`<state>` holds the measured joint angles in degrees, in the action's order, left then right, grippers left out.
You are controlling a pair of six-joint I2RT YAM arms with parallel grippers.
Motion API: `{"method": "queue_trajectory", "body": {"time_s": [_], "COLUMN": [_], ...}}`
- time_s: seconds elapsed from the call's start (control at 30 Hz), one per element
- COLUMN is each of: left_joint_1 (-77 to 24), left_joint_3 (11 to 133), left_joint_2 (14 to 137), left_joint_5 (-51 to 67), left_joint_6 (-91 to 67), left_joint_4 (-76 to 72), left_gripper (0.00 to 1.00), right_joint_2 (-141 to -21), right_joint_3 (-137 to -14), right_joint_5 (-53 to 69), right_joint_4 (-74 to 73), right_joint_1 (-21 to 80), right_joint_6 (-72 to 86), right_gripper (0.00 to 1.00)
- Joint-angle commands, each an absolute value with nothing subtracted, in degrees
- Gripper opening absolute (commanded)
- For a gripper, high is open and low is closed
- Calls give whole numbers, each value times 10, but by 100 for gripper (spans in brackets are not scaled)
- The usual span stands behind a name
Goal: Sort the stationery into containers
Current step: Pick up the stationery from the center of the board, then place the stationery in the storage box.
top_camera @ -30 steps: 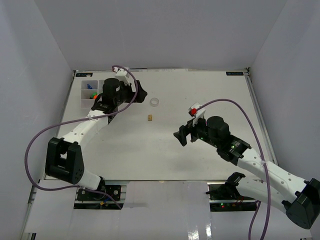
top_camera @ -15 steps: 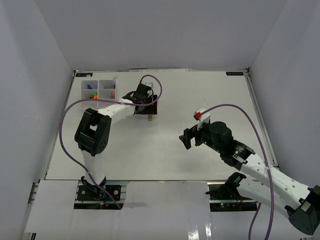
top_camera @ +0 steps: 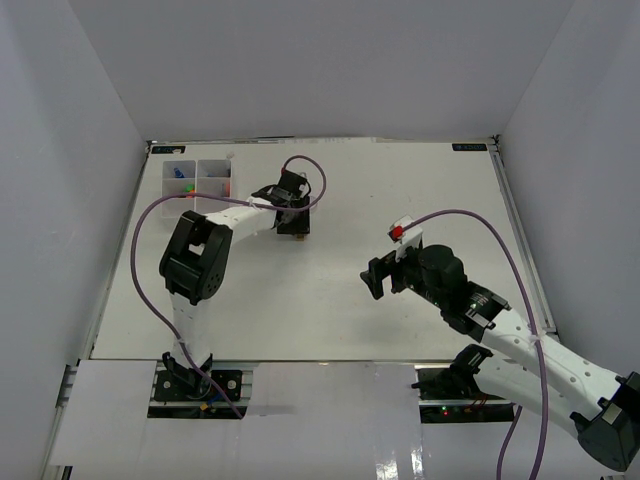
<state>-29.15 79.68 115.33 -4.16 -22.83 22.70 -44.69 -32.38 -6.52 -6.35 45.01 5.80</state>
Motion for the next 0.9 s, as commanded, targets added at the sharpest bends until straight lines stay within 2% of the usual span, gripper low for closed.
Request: {"method": "queue_trajectory", "body": {"time_s": [0.0, 0.13, 0.17, 0.27, 0.5, 0.73, 0.87], "left_joint_1": [-297, -298, -298, -297, -241, -71, 19], "left_joint_3": [815, 806, 801, 788, 712, 624, 592], "left_joint_2": [1155, 1148, 1143, 1132, 1023, 856, 828], "left_joint_5": [-41, -37, -36, -37, -56, -56, -34], "left_joint_6": [-237, -249, -255, -264, -287, -300, -320], "left_joint_4": [231, 230, 230, 229, 225, 195, 155], "left_gripper": [51, 36, 30, 21, 15, 16, 14], "right_joint_2": [-438, -435, -434, -432, -419, -405, -401], "right_joint_3": [-317, -315, -314, -312, -308, -306, -302], "right_joint_5": [-80, -83, -83, -83, -79, -64, -57], "right_joint_4": [-54, -53, -54, -53, -51, -50, -44], "right_joint_1": [447, 447, 447, 447, 447, 447, 448], "right_joint_6": [57, 55, 54, 53, 53, 54, 54], "right_gripper": [98, 98, 98, 98, 98, 98, 98]}}
